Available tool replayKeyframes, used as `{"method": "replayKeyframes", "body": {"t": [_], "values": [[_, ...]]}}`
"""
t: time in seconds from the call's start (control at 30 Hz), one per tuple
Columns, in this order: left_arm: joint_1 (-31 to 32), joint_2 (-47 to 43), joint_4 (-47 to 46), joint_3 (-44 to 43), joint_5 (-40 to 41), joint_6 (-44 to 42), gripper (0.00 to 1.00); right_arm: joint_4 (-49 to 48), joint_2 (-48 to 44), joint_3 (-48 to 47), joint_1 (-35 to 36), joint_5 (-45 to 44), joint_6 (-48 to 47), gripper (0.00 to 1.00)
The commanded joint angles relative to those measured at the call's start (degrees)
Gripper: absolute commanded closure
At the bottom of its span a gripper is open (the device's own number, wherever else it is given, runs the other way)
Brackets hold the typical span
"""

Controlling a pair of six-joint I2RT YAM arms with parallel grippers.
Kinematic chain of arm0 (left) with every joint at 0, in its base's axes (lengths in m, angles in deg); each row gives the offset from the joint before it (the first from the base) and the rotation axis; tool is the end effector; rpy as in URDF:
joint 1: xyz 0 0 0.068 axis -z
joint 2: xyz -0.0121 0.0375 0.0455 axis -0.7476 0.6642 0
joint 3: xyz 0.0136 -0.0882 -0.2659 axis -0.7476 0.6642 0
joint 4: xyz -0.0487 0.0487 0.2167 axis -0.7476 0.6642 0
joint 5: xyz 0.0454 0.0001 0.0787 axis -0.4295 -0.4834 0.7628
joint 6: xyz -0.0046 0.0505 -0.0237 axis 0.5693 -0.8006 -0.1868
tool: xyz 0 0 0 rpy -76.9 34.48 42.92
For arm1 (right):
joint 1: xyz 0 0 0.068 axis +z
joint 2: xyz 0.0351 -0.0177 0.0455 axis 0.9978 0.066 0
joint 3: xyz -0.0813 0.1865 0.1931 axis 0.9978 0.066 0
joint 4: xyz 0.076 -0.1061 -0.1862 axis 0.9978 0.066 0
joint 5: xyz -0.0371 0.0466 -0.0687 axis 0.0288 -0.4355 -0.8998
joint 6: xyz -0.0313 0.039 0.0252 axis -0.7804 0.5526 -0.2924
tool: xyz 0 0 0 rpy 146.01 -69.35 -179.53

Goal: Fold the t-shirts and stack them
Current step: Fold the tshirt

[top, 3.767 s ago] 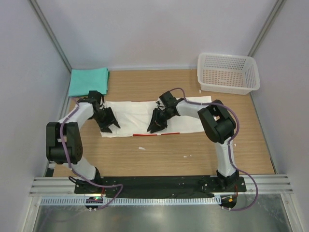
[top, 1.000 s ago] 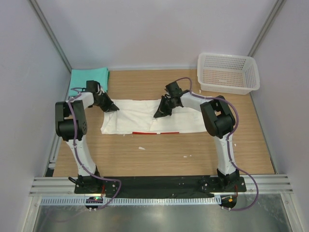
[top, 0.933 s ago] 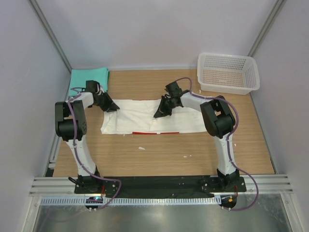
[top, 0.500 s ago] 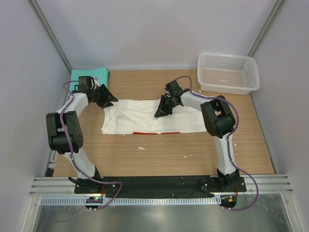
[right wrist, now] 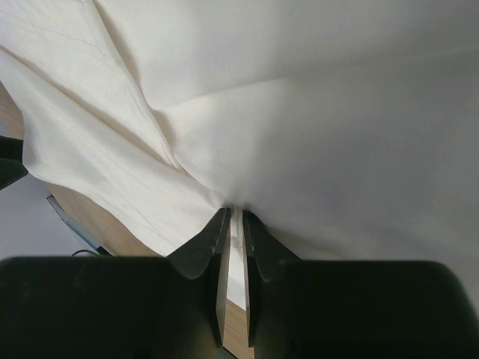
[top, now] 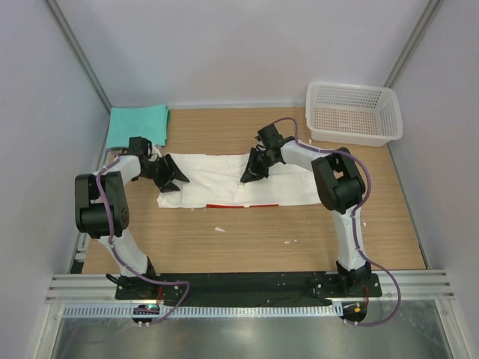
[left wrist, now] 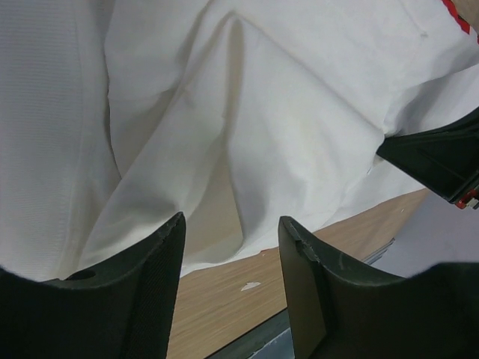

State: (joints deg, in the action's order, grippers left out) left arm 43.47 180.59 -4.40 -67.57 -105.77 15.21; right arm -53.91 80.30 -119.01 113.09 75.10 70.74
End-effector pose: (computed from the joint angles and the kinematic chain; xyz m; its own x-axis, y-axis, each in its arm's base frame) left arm 0.3174 0.0065 0.1913 -0.8587 -0.5090 -0.0593 -0.3684 0.6937 -0.6189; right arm 0.3780 0.2112 0.1635 -0.9846 0.1292 -0.1177 0.0305 0.7900 0.6123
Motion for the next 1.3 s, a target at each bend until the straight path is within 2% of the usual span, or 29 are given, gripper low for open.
{"method": "replayKeyframes", "body": {"t": [0.0, 0.2, 0.3, 0.37, 0.57, 0.63, 0.67, 0.83, 0.87, 0.97, 1.27], "values": [[0.3, -1.9, 0.2, 1.1, -2.2, 0.1, 0.46, 0.3, -1.4, -1.1, -0.2, 0.8, -1.2, 0.82], [0.8, -1.7, 2.1, 1.9, -4.2, 0.4, 0.49, -0.5, -1.8, 0.2, -0.2, 1.1, -1.1, 0.82], [0.7, -2.0, 3.6, 2.2, -4.2, 1.0, 0.62, -0.7, -1.9, 0.6, -0.2, 1.3, -1.1, 0.82], [0.7, -2.0, 6.3, 2.0, -2.4, 1.6, 0.86, -0.8, -2.0, 0.9, -0.1, 1.4, -1.3, 0.82], [0.8, -2.1, 9.4, 2.0, 3.1, 1.6, 0.93, -0.7, -2.2, 1.3, -0.2, 1.4, -1.5, 0.82], [0.8, -1.9, 10.3, 2.2, 5.1, 1.9, 0.93, -0.8, -2.5, 1.5, -0.1, 1.4, -1.6, 0.82], [0.8, -1.8, 10.8, 2.4, 7.0, 2.0, 0.86, -0.7, -2.5, 1.6, -0.1, 1.4, -1.7, 0.82], [0.8, -1.4, 6.9, 2.6, 4.3, 2.7, 0.75, 0.2, -3.0, 1.3, 0.2, 2.1, -2.7, 0.82], [0.7, -1.2, 6.8, 2.3, 4.0, 2.5, 0.69, 0.6, -3.6, 1.3, 0.5, 2.0, -3.5, 0.78], [0.8, -1.4, 6.0, 1.1, 3.3, 2.5, 0.61, 2.6, -5.0, 1.6, 1.3, 1.4, -4.9, 0.73], [0.8, -1.0, 6.4, 0.3, 1.7, 1.1, 0.58, 0.9, -10.7, 8.2, 5.7, -0.1, -4.1, 0.67]]}}
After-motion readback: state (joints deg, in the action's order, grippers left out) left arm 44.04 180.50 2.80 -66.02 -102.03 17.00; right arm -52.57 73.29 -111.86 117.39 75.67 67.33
